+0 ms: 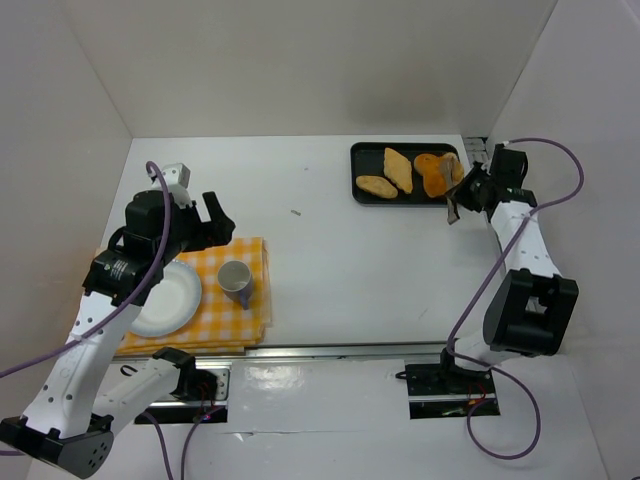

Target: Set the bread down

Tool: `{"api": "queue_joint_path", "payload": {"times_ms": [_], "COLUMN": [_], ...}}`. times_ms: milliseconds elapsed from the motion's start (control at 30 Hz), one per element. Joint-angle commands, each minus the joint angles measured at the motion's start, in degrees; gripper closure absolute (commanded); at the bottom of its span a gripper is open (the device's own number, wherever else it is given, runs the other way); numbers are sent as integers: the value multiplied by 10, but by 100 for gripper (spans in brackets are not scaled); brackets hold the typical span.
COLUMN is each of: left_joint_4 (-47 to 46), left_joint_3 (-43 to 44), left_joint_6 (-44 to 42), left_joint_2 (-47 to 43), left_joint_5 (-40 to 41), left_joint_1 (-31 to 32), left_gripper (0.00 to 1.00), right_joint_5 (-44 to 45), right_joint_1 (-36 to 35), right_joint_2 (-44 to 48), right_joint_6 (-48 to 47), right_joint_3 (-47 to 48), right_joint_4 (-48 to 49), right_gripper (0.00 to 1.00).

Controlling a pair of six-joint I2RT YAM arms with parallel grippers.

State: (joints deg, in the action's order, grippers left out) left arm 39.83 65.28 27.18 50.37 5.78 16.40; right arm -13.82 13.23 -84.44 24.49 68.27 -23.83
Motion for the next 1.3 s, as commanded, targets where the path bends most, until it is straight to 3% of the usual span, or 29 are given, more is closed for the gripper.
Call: {"api": "queue_joint_path", "payload": {"times_ms": [0, 100, 300, 333, 467, 667, 900, 1267], "left_joint_4": [-10, -10, 32, 38, 54, 60, 70, 65], "left_joint_3": [33, 61, 154, 180, 235, 300, 332, 314], "left_joint_6": [-2, -7, 13, 18, 30, 60, 60, 55], "left_joint_2": [-9, -4, 32, 39, 39, 10, -3, -13], "left_joint_5": [14, 26, 26, 26, 48, 95, 114, 114], "left_joint_1": [-3, -3, -19, -19, -24, -24, -24, -19], "left_gripper": [0, 0, 1, 1, 1, 1, 3, 3], "right_joint_5": [-30, -43, -35, -21, 5, 5, 20, 42], "right_joint_1": [-1, -44, -255, -326, -479, -644, -757, -819], "right_joint_2": [60, 66, 23, 1, -75, -213, -328, -398], "right_joint_6": [-8, -14, -24, -30, -51, -92, -146, -161], "right_joint_3": [40, 76, 170, 183, 264, 366, 485, 498], "right_joint_4": [40, 34, 27, 27, 32, 15, -36, -60], "right_gripper": [100, 100, 100, 100, 100, 100, 100, 100]}}
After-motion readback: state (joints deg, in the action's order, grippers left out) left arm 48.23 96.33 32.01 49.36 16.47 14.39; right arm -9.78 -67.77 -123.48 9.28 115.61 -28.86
